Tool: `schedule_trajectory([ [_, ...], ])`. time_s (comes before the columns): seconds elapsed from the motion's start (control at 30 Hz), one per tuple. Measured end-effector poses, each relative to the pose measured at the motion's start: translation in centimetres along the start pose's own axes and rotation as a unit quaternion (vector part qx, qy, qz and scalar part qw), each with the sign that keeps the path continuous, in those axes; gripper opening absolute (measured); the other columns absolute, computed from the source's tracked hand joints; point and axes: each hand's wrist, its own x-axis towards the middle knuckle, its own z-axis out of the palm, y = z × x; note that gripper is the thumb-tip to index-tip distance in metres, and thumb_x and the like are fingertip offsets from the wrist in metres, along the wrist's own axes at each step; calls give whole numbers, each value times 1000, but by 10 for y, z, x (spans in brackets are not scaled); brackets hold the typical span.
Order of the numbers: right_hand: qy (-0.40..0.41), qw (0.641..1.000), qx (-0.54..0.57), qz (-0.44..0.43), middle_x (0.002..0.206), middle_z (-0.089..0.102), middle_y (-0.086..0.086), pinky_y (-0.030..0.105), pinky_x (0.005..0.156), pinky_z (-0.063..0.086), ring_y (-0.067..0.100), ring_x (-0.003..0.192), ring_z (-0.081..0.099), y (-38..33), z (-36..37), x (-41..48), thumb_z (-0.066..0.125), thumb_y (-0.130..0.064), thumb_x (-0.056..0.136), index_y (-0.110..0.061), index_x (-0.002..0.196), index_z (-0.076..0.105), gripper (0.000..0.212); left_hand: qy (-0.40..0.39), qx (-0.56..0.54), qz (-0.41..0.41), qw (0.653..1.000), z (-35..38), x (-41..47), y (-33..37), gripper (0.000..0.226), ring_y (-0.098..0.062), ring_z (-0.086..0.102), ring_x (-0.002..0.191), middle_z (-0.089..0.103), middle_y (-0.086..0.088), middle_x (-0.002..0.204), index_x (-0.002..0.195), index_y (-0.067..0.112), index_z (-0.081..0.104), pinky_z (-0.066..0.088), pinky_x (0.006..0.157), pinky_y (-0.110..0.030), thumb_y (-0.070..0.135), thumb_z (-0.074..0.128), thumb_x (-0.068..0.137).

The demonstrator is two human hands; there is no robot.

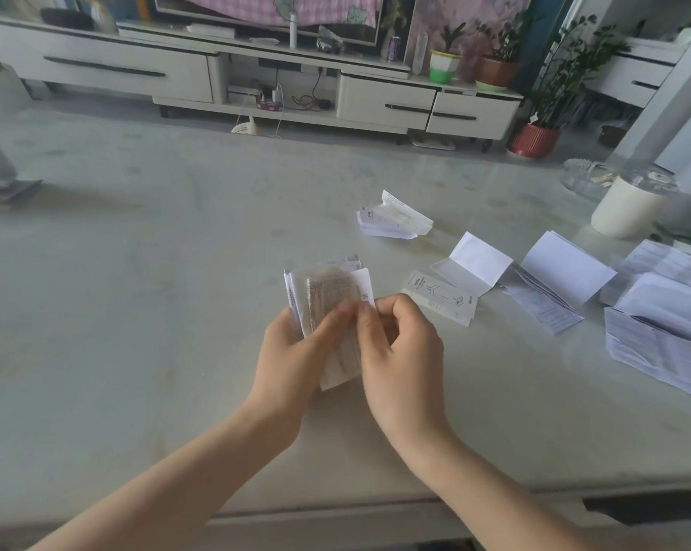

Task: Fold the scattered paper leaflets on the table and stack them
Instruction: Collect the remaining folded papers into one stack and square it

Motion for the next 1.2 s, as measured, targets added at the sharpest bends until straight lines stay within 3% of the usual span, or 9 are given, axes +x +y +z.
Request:
schedule_trajectory([
  [0.3,11,997,-63,-52,77,56,-3,44,66,45,21,74,52,14,11,-2,49,-31,90,-20,76,46,19,-27,-35,-51,998,3,-2,1,33,-8,62,60,66,2,67,70,21,66,46,56,-21,26,47,95],
  [0.43,75,954,-221,-187,115,50,12,36,87,35,25,103,43,23,19,-1,44,-27,91,-15,106,43,20,33,-43,-27,998,5,2,-3,28,-13,64,70,69,0,74,79,19,66,49,70,-29,20,44,97],
  [0.53,-31,973,-168,-156,133,43,15,31,100,26,24,121,36,20,16,3,33,-37,93,-15,130,30,44,100,-31,9,995,1,10,-5,21,-15,63,75,67,0,80,86,18,61,51,71,-30,17,43,98],
  [0.63,-61,979,-152,-118,132,47,14,29,101,30,23,122,41,21,-11,30,49,-31,93,-2,134,36,52,157,-6,25,987,-7,19,-3,21,-13,58,72,60,2,78,81,21,56,49,65,-27,20,44,98],
  [0.8,-186,918,-349,-17,145,37,5,27,102,26,21,133,34,43,-67,77,60,-23,88,-10,140,32,60,146,-12,-9,989,-9,19,-4,21,-15,56,72,58,1,79,80,20,56,48,68,-29,21,45,98],
  [0.87,-207,902,-379,8,138,46,6,30,96,33,23,126,42,51,-71,78,53,-28,93,-11,133,43,44,129,-9,-17,991,-6,17,-6,21,-16,58,74,61,1,80,81,20,57,49,71,-31,21,45,97],
  [0.97,-167,837,-513,-88,116,60,10,34,77,41,30,106,55,58,-64,79,45,-17,96,-7,110,55,19,120,1,-23,993,-3,16,-8,21,-12,59,69,62,4,75,80,21,58,50,61,-24,22,45,97],
  [1.07,-157,790,-572,-152,105,62,12,31,63,34,32,96,61,54,-58,80,47,-2,90,-7,102,54,14,118,4,-30,993,-3,14,-9,20,-12,58,67,61,3,75,81,21,58,49,61,-27,22,46,97],
  [1.2,-159,859,-460,-157,99,65,8,34,65,36,32,92,59,51,-58,73,44,-18,96,-11,97,61,19,113,-2,-38,993,-6,15,-9,19,-17,61,72,64,1,77,83,19,60,50,73,-35,23,47,97],
])
